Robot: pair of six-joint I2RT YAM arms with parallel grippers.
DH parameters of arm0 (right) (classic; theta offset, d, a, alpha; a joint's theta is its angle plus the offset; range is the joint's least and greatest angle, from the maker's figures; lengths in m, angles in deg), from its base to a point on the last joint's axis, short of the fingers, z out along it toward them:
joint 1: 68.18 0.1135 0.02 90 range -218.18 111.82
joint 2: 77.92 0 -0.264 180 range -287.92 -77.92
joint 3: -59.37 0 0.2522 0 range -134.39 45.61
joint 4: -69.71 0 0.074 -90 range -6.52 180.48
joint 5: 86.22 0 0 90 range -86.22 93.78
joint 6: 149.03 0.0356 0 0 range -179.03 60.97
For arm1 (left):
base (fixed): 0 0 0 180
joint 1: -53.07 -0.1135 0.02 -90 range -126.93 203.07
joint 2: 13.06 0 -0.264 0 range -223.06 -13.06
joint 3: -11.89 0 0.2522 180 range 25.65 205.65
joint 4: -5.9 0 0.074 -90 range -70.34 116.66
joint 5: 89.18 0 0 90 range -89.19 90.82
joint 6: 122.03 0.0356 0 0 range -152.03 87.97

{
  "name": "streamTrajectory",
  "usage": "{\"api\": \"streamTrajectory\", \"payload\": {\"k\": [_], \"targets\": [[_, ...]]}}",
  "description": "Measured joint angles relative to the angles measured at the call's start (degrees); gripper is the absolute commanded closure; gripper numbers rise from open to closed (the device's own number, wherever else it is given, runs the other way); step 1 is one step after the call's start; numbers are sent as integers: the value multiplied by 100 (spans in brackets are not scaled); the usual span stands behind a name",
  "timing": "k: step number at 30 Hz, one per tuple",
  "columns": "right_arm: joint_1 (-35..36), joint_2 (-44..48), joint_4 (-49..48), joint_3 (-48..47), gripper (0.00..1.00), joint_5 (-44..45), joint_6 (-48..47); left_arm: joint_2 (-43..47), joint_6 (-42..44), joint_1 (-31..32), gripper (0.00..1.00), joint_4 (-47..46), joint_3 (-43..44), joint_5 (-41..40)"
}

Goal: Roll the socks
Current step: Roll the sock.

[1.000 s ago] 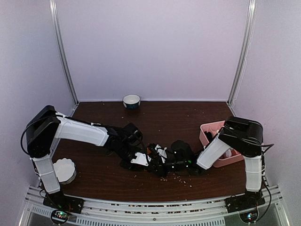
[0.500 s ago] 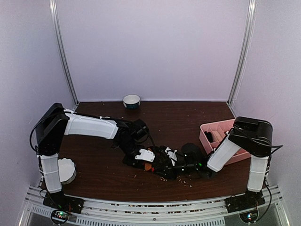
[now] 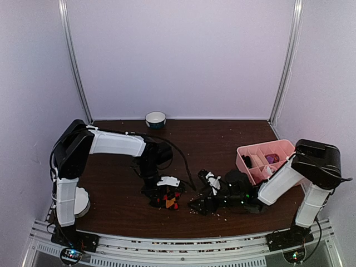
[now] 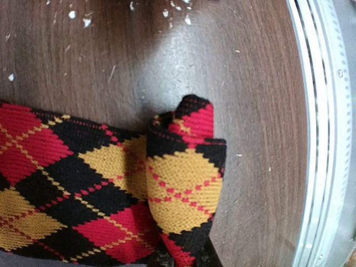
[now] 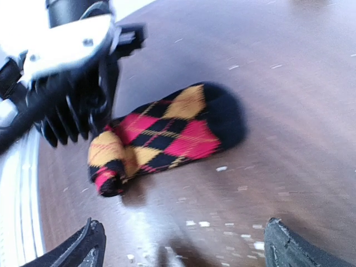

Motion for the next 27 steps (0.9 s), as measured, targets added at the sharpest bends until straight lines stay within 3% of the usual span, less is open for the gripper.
{"api": "streamTrajectory", "payload": {"k": [4, 9, 17, 23, 27], "targets": [[48, 809, 632, 11, 0, 807, -83, -166, -142, -22, 92, 234, 208, 92], [31, 2004, 581, 282, 0, 1867, 157, -422, -201, -46, 92, 586, 496, 214], [-26, 2310, 643, 343, 1, 2479, -105, -848, -199, -90, 92, 1196, 997, 509], [669, 3005, 702, 710, 0, 3353, -802, -1346, -267, -254, 92, 1746, 1497, 1029], [1169, 3287, 551, 1082, 6, 3576, -1215, -1749, -413, -426, 92, 2081, 1928, 1506]]}}
